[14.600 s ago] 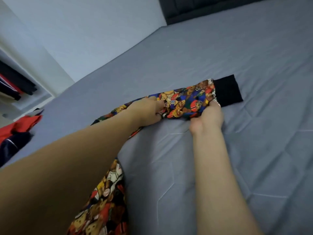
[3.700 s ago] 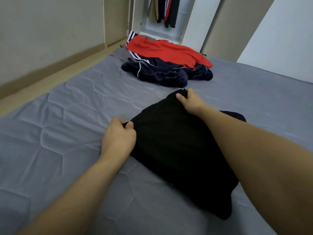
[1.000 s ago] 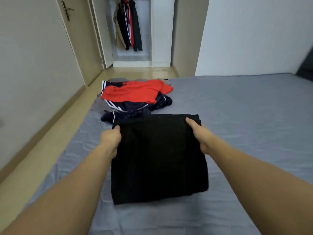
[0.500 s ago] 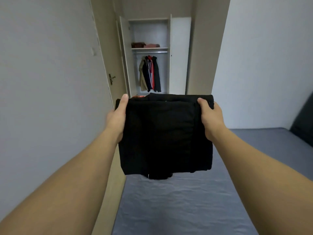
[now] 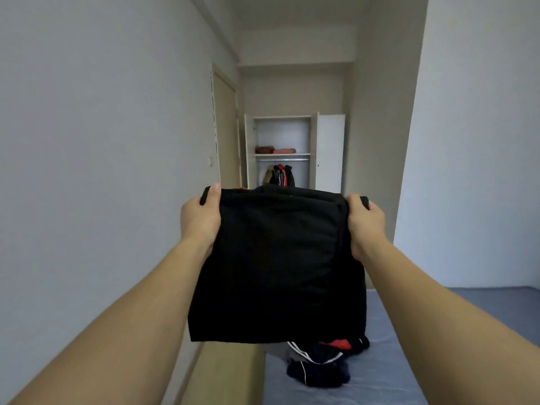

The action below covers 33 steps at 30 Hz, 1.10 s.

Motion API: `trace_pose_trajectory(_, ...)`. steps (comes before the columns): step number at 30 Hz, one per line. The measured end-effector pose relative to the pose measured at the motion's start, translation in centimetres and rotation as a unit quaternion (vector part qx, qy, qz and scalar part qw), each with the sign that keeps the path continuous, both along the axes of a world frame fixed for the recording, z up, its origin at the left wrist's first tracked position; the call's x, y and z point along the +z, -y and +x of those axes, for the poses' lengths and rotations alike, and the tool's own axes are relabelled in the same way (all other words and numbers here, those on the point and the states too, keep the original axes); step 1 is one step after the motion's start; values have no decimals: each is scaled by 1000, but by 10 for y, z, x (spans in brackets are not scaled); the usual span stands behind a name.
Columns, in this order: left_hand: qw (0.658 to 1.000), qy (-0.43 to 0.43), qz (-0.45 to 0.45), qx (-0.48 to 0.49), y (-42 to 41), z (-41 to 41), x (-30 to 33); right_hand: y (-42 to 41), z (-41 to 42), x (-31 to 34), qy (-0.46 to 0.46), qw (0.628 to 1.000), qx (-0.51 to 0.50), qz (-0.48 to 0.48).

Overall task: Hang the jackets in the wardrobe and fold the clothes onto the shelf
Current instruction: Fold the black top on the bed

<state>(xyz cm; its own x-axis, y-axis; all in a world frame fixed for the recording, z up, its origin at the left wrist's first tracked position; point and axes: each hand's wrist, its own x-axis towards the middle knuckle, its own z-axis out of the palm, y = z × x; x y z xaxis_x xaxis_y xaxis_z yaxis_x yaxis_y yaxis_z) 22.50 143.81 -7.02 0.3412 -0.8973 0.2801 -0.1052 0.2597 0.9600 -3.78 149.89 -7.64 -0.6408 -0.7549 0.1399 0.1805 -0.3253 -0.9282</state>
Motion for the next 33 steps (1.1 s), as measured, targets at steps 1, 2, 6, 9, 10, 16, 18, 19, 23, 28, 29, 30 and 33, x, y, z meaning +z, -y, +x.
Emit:
trace_pose_trajectory(1, 1000, 1, -4, -1, 11, 18, 5, 11, 18, 7, -10, 1000, -15, 5)
trace_pose_trajectory(2, 1000, 4, -11, -2, 22, 35, 11, 23, 35, 14, -19, 999, -28, 13)
trace_pose_trajectory(6, 999, 28, -27, -32, 67, 86, 28, 60, 89, 22, -10, 995, -70, 66)
trace_pose_trajectory(9, 997, 33, -20, -64, 109, 104, 28, 88, 112, 16, 0, 990, -94, 102)
trace_pose_trajectory(10, 997, 30, -14, -71, 125, 107, 27, 100, 117, 13, 6, 989, -100, 106)
trace_pose_trajectory(16, 996, 30, 31, -72, 239, 107, 17, 202, 128, 6, 8, 985, -139, 104)
trace_pose_trajectory(18, 997, 36, 22, -60, 291, 104, 12, 251, 128, 6, -1, 986, -143, 90)
trace_pose_trajectory(19, 998, 44, 11, -50, 320, 103, 10, 278, 127, 7, -8, 986, -146, 84)
trace_pose_trajectory(23, 996, 75, -16, -35, 433, 91, 18, 393, 116, 16, -14, 987, -145, 72)
trace_pose_trajectory(28, 994, 105, -40, -16, 571, 77, 47, 538, 104, 37, -18, 983, -168, 64)
trace_pose_trajectory(29, 993, 114, -38, -14, 598, 75, 49, 567, 101, 38, -22, 982, -175, 65)
trace_pose_trajectory(30, 992, 123, -34, -12, 626, 72, 50, 595, 100, 39, -24, 981, -180, 66)
trace_pose_trajectory(33, 986, 161, -44, 17, 715, 64, 44, 683, 91, 33, -36, 979, -189, 67)
